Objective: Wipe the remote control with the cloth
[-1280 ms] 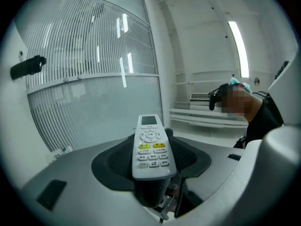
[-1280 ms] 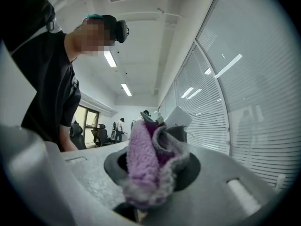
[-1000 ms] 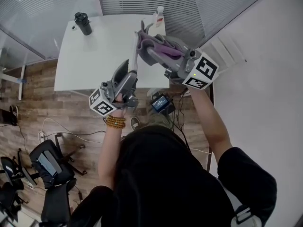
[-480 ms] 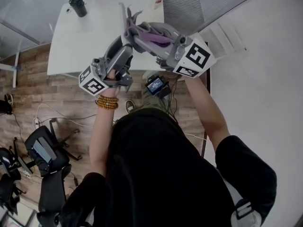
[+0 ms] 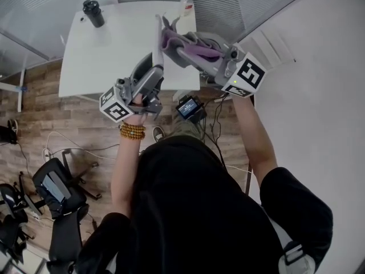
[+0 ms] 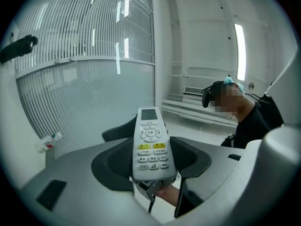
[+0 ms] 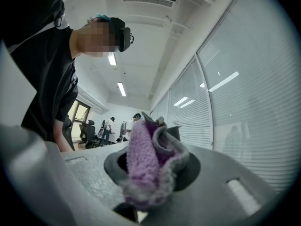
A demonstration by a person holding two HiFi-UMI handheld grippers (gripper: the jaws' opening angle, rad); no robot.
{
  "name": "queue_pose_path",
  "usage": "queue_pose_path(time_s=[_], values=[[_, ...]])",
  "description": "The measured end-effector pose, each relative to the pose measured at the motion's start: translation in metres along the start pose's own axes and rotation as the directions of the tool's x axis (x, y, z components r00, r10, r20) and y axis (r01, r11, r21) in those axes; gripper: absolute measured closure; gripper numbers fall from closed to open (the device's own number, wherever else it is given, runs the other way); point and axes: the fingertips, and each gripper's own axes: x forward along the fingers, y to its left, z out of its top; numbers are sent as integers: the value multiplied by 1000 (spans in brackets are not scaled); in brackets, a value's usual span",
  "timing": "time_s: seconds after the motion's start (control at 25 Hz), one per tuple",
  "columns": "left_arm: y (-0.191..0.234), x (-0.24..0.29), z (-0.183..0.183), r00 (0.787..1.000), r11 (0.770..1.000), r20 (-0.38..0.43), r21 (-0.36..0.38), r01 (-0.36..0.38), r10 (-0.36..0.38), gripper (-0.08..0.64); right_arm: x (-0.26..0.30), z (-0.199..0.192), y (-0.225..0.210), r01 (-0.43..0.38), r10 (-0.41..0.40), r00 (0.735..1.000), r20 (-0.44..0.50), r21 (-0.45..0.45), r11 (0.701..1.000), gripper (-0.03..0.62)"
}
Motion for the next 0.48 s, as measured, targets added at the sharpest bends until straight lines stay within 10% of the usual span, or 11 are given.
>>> queue_pose_path(time_s=[0.24,0.48], values=[[-19,8,-23,996,996,-41,-40,75,-77,307,1,36,-6,61,-56,996,66,-68,996,522],[3,8,-6,997,997,-20,-11,-72,71,307,15,-5,29,-45,38,994,-101,-69,997,523]])
